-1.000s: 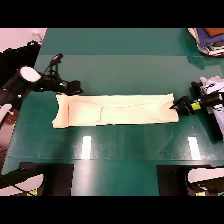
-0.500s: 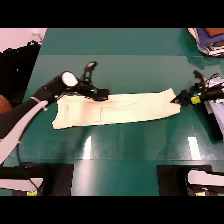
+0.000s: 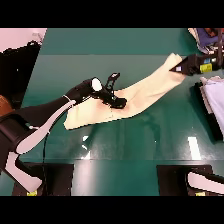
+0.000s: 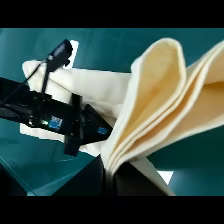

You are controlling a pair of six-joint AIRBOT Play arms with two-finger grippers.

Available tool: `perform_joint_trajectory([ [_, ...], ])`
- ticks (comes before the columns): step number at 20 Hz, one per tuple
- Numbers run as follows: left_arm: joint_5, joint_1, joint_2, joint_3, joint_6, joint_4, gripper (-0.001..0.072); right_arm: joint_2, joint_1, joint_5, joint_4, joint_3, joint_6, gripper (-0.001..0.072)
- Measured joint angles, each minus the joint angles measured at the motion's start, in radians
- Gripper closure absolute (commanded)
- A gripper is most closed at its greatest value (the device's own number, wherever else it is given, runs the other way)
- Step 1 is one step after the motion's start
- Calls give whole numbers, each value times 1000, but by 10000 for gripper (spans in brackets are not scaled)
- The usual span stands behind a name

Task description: Fold the shirts.

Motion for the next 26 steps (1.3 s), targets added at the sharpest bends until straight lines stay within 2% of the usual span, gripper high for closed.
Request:
perform_joint_trajectory([
  [8,-15,35,-2,58,-6,3,682,-113,223,23,42,285,34,697],
  [13,-76,207,168,91,-8,71,681,-195,380,-2,52,375,37,696],
  [17,-123,397,362,97,-8,192,681,-281,570,-116,57,395,30,691],
  [18,-135,443,408,97,-8,221,681,-309,623,-158,57,397,21,640],
  [20,-149,517,484,98,-8,258,681,-377,734,-254,58,400,-6,285],
  [21,-159,552,514,99,-8,273,681,-410,778,-295,58,401,-25,254],
  [23,-179,602,555,99,-8,293,681,-471,850,-352,57,401,-58,268],
  [26,-221,637,584,99,-7,311,681,-514,876,-344,53,402,-88,286],
])
